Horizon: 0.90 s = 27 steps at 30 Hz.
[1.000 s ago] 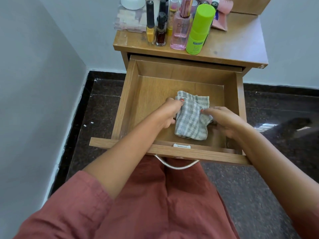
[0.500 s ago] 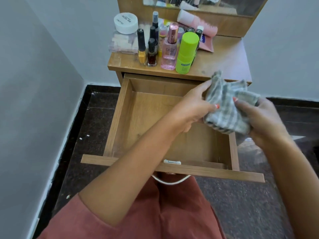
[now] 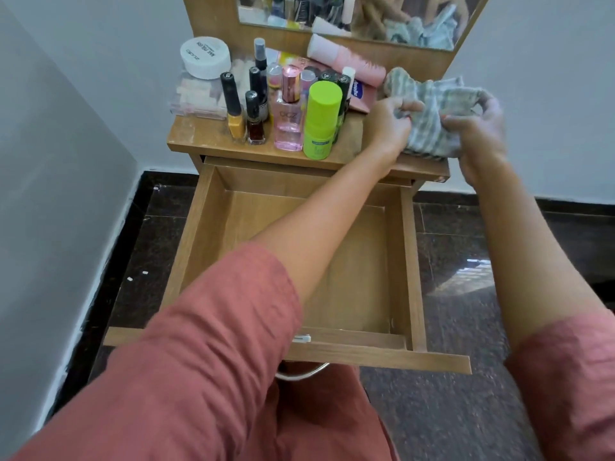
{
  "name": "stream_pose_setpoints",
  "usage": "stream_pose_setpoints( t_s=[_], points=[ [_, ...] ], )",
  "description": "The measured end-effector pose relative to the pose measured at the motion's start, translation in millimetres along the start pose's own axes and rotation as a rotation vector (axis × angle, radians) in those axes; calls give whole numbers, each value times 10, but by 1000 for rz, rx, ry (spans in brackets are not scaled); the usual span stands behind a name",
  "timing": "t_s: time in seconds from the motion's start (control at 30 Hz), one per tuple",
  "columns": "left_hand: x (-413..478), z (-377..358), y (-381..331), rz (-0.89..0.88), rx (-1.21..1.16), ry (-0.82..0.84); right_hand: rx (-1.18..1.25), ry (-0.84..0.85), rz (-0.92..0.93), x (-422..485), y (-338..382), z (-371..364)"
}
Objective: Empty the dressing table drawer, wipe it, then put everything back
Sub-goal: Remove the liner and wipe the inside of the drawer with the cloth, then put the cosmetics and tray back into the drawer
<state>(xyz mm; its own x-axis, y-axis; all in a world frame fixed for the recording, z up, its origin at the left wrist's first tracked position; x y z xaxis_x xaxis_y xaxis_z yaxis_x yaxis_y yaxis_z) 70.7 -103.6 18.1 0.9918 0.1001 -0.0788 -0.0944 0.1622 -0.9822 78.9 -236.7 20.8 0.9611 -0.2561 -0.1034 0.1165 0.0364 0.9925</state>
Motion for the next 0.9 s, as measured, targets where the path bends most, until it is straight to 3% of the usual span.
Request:
stream_pose_setpoints(
  t_s=[0.27, 0.4, 0.6, 0.9],
  points=[
    [284, -158, 95, -175, 407, -41, -302, 69, 111, 254, -87, -125],
    [206, -148, 69, -220, 522, -86, -309, 29, 77, 313, -139, -86],
    [12, -64, -30, -233, 525, -101, -368, -57, 86, 228, -204, 11],
    [-455, 250, -121, -324, 427, -152, -647, -235, 339, -289, 3, 12]
  ],
)
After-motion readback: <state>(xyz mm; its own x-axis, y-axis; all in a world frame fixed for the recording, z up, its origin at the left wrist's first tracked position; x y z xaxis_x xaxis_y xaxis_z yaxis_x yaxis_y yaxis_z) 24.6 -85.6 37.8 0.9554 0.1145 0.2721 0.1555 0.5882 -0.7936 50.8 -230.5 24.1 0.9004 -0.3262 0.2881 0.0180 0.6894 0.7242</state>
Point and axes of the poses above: each hand's wrist, its own x-axis towards the middle knuckle, its own z-axis out of the back of the hand, y = z × x, the point moved 5 cm from there along x, towards the middle knuckle, and after that the axes turned 4 degrees about x, right-handed, at the moved point
